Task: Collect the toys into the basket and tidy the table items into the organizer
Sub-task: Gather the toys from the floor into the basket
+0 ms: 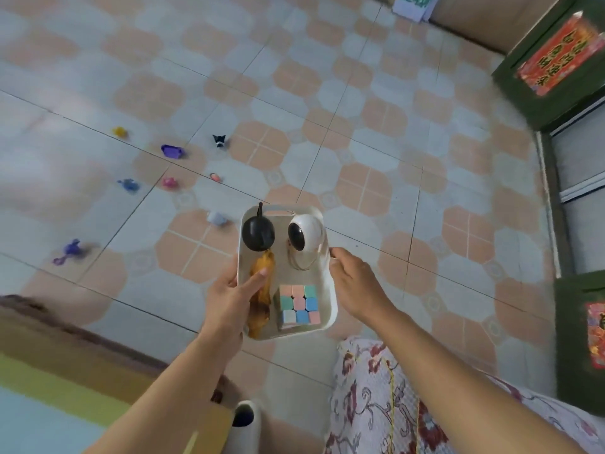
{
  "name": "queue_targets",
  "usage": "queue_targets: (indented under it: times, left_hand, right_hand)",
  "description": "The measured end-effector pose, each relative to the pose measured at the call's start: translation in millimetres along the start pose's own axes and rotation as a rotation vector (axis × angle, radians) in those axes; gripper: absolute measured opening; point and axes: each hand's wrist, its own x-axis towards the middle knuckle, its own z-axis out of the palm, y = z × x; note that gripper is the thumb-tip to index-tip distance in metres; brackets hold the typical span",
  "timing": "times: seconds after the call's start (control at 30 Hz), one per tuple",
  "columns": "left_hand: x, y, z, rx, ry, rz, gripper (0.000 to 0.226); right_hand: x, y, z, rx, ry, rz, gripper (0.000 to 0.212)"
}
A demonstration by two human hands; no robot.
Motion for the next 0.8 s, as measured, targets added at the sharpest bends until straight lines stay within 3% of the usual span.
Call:
queue_targets:
  times: [0.17, 0.67, 0.8]
  left_hand:
    - [47.7, 37.5, -30.4, -0.033, 0.090, 0.076, 0.014]
    - [173.9, 102.9, -32.9, -0.298, 0.367, 0.082, 0.009]
    - [201.0, 112.1, -39.1, -0.352, 0.407, 0.083, 0.035]
  right_hand:
    - [73.3, -43.4, 18.8, 0.046, -0.073, -0.059, 0.021]
    - [280.3, -120.4, 29.8, -0.195, -0.351, -0.384, 0.016]
    - [323.6, -140.2, 43.3, -0.247, -0.416, -0.439, 0.016]
